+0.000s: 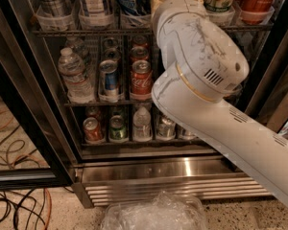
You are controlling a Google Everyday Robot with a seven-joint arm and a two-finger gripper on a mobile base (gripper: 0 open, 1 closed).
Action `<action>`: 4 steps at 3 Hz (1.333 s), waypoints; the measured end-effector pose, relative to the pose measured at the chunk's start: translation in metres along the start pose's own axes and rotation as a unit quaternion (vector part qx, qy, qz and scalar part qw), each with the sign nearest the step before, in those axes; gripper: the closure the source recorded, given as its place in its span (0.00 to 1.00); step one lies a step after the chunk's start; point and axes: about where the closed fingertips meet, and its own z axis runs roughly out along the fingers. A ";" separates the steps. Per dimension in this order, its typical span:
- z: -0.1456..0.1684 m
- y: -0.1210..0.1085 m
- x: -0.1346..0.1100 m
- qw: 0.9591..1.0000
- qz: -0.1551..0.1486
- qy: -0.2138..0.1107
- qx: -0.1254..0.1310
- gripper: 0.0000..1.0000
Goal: Pick orange can from top shelf of fridge
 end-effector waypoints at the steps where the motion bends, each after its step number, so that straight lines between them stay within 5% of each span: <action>1: 0.002 -0.010 0.005 1.000 -0.015 0.008 0.016 0.43; 4: 0.034 -0.011 0.002 1.000 -0.011 -0.007 0.024 0.42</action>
Offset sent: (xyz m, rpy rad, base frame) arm 0.0130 -0.0204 -0.0079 -0.0357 0.0211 -0.0758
